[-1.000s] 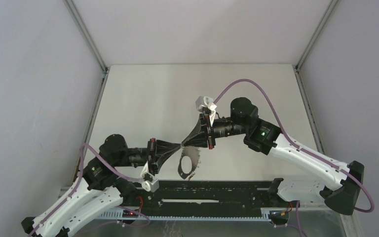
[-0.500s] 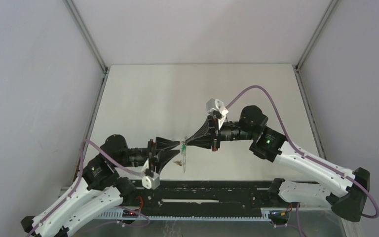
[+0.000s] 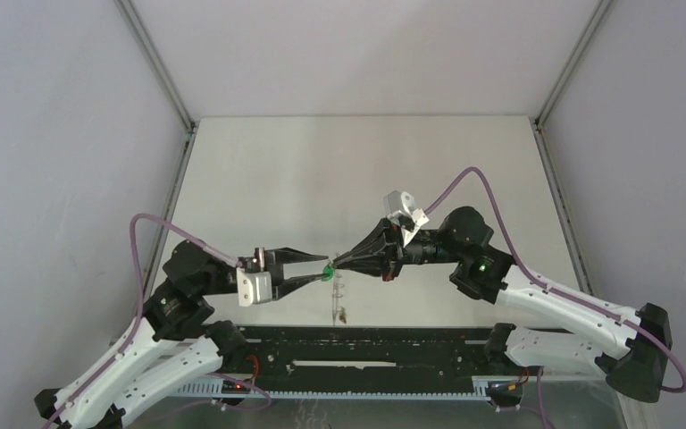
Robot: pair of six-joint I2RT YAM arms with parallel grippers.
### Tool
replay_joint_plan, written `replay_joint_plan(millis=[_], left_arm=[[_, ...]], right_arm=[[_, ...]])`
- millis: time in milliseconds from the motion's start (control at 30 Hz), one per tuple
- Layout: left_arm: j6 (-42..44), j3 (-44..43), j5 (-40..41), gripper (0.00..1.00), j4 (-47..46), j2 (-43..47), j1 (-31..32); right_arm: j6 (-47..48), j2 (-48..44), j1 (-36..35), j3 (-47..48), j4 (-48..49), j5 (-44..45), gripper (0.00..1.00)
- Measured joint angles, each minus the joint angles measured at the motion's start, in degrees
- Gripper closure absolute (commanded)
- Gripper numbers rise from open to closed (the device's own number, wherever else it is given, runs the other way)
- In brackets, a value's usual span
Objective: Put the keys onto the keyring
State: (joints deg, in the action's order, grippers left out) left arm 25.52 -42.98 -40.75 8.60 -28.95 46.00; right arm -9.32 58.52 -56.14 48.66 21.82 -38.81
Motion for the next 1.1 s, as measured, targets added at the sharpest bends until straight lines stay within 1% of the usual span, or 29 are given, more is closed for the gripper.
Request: replay_joint_plan(millis=[167,267,333,500,567,600,700,733,767,833,900,967,1100], left_arm=[[-3.0,0.0,-0.2,0.68,0.2,-0.6,0.0],[-4.6,0.0,-0.2,0.71,0.0,-0.7,0.0],[-5.2,0.0,-0.5,0.77,-0.2,-0.8,0.0],[-6.0,0.0,-1.4,0.98,-0.2,-0.9,0.0],[-6.0,0.0,-1.3,1.0,-0.1,-0.9,0.0],[-6.0,0.0,-1.3,1.0,-0.1,-0.9,0.0],[-6.1,0.0,-1.0,1.0,0.3,-1.0,0.0],[-6.1,-0.1,-0.8,1.0,0.7,-1.2,0.0],[-6.1,-0.4,-0.6,1.0,1.5,-1.5,0.0],[-6.0,-1.5,-0.1,1.0,3.5,-2.6,0.0],[-5.5,-2.9,0.2,1.0,5.7,-3.7,0.0],[-4.6,-4.2,0.6,1.0,8.2,-4.9,0.0],[-2.5,-7.1,1.7,1.0,12.9,-7.4,0.0]], right_arm=[[0.7,0.0,-1.0,-0.7,1.6,1.0,1.0],[1.7,0.0,-1.7,-1.1,1.6,1.7,1.0],[2.3,0.0,-2.1,-1.1,1.6,2.2,1.0],[3.6,0.0,-2.9,-1.1,1.6,2.9,1.0],[4.4,-0.2,-3.2,-1.2,1.2,2.9,0.99],[4.9,-0.3,-3.3,-1.2,1.0,2.9,0.92],[5.9,-0.8,-3.6,-1.2,-0.4,3.5,0.67],[6.6,-1.1,-3.6,-1.2,-1.4,4.1,0.61],[7.0,-1.6,-3.6,-1.1,-2.6,4.5,0.57],[8.2,-2.4,-3.0,-0.1,-6.8,4.8,0.54],[10.4,-2.3,-1.9,3.9,-14.8,4.9,0.52],[13.1,-0.7,-0.8,10.7,-23.8,5.3,0.5],[18.8,4.2,-0.3,23.9,-38.4,6.3,0.49]])
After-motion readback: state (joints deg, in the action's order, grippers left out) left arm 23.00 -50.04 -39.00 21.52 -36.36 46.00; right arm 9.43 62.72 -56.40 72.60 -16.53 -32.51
